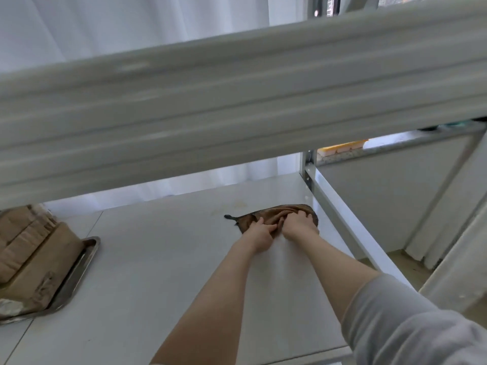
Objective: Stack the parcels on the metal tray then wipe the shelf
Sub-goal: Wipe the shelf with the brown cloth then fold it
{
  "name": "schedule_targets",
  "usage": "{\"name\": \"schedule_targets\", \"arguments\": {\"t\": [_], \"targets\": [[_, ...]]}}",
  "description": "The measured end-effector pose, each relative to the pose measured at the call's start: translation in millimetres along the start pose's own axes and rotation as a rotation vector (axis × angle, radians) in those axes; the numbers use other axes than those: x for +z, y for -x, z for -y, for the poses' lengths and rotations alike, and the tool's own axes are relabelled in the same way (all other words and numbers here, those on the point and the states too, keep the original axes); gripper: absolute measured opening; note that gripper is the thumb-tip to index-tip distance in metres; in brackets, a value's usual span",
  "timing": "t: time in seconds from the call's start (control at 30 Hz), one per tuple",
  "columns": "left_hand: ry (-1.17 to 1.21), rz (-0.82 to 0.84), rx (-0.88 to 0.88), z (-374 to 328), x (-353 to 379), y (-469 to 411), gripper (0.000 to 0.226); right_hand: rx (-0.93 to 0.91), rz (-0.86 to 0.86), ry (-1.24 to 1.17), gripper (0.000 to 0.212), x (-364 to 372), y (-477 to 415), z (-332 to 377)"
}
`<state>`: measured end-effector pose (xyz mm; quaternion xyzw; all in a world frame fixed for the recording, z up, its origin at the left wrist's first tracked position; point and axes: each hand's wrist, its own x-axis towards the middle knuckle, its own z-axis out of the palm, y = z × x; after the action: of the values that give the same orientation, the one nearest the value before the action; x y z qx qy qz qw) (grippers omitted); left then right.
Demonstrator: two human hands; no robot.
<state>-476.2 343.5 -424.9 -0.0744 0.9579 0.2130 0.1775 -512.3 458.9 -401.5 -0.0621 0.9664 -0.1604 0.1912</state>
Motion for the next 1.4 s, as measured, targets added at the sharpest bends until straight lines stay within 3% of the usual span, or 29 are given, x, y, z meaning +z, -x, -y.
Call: {"name": "schedule_targets", "arguments": {"t": [0.1, 0.2, 0.3, 0.43, 0.6, 0.67, 0.77, 0.9, 1.2, 1.3, 1.4], "targets": [[0.109, -0.018, 0.100, -14, 5, 1, 0.039, 0.100, -0.137, -0.044, 0.046, -3, -9, -7], [0.152, -0.120, 0.038, 9, -2, 8, 0.037, 0.123, -0.259, -0.083, 0.042, 6, -13, 0], [0.063, -0.189, -0.039, 43, -17, 17, 0.037, 0.039, -0.236, -0.059, 0.037, 15, -10, 28], [-0.031, -0.286, -0.260, 89, -39, 38, 0.039, -0.151, -0.162, -0.067, 0.041, 32, -4, 82], [-0.171, -0.454, -0.622, 143, -54, 66, 0.030, -0.438, 0.055, -0.015, 0.041, 72, 2, 140], [-0.266, -0.461, -0.699, 153, -58, 74, 0.028, -0.555, 0.152, -0.009, 0.039, 83, 2, 155], [-0.399, -0.437, -0.728, 155, -62, 70, 0.030, -0.589, 0.213, 0.002, 0.038, 83, -6, 158], [-0.322, -0.417, -0.624, 140, -60, 34, 0.038, -0.498, 0.155, 0.074, 0.048, 62, -29, 133], [-0.094, -0.165, -0.017, 23, -33, -30, 0.058, -0.054, -0.061, 0.059, 0.060, 8, -65, 32], [-0.070, -0.106, 0.062, 14, -27, -26, 0.056, -0.015, -0.087, 0.016, 0.059, 9, -64, 26], [-0.058, -0.133, 0.018, 31, -31, -11, 0.058, -0.051, -0.086, 0.001, 0.059, 15, -60, 41]]}}
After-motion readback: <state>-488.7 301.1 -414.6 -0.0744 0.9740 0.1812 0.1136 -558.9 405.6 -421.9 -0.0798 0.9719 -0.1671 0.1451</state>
